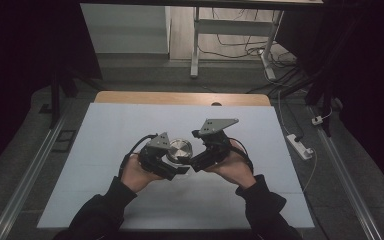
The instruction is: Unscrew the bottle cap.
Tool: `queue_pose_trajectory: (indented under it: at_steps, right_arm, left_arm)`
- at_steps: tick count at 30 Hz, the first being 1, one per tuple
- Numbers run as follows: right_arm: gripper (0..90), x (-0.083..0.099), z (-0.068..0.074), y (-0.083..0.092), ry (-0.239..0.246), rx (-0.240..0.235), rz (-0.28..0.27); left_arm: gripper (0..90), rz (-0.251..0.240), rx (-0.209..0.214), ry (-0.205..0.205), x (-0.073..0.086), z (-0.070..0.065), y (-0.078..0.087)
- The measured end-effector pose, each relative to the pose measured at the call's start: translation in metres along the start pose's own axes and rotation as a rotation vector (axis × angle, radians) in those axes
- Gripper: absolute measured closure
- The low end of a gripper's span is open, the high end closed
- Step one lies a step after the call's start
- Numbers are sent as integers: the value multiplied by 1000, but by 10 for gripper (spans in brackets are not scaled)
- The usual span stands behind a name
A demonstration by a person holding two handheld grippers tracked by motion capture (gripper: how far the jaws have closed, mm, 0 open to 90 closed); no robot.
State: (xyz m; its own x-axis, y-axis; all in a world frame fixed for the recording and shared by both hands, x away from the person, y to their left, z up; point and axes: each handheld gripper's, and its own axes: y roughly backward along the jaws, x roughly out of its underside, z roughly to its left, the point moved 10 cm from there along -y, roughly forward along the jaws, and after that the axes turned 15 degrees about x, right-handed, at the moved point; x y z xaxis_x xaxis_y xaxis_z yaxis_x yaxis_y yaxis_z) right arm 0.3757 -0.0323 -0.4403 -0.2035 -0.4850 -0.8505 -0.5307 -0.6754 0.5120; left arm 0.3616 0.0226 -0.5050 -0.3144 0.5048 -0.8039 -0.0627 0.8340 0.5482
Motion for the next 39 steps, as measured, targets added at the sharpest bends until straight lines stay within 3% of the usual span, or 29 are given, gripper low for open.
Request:
queue_pose_trajectory:
  at_steps: [3, 5, 7, 10, 14, 15, 17, 21, 22, 26, 29, 31, 33, 34, 37, 39]
  right_arm:
    - [53, 0, 2, -3, -21, 49, 5]
    - [58, 0, 3, -4, -28, 57, 3]
    - [67, 0, 6, -9, -61, 82, 0]
    - [82, 1, 7, -14, -65, 118, 7]
    - [156, 2, 10, -18, -56, 121, -2]
    - [190, 2, 13, -18, -52, 99, -1]
    - [193, 2, 15, -16, -30, 89, 4]
    - [194, 4, 17, -13, -8, 39, 20]
    - [194, 4, 17, -9, 2, -25, 17]
    - [194, 4, 20, 1, 29, -154, -6]
    - [194, 4, 24, 8, 69, -252, -34]
    - [193, 6, 27, 13, 91, -315, -60]
    - [190, 7, 29, 15, 87, -366, -80]
    - [173, 7, 28, 14, 79, -363, -77]
    - [83, 3, 20, 10, 38, -268, -62]
    - [44, -3, 14, 11, 2, -207, -71]
  left_arm:
    - [153, -2, -45, 25, 1, 5, 1]
    - [153, 1, -57, 28, 2, 6, 2]
    - [153, 9, -82, 41, 2, 8, 1]
    - [153, 24, -92, 33, 3, 7, 0]
    - [153, 29, -73, 19, 1, 4, -3]
    - [153, 29, -73, 19, 1, 4, -3]
    - [153, 23, -29, 6, 2, 1, -3]
    - [153, 19, 18, -9, 1, -4, -4]
    - [153, 16, 59, -24, 0, -8, -4]
    - [153, 8, 143, -68, -2, -19, -3]
    - [153, 30, 198, -121, -2, -28, -3]
    - [153, 37, 230, -146, -2, -32, -4]
    - [153, 34, 230, -139, -2, -33, -5]
    - [153, 34, 218, -134, -2, -31, -5]
    - [153, 26, 184, -110, -2, -26, -3]
    - [153, 14, 107, -65, -1, -15, 1]
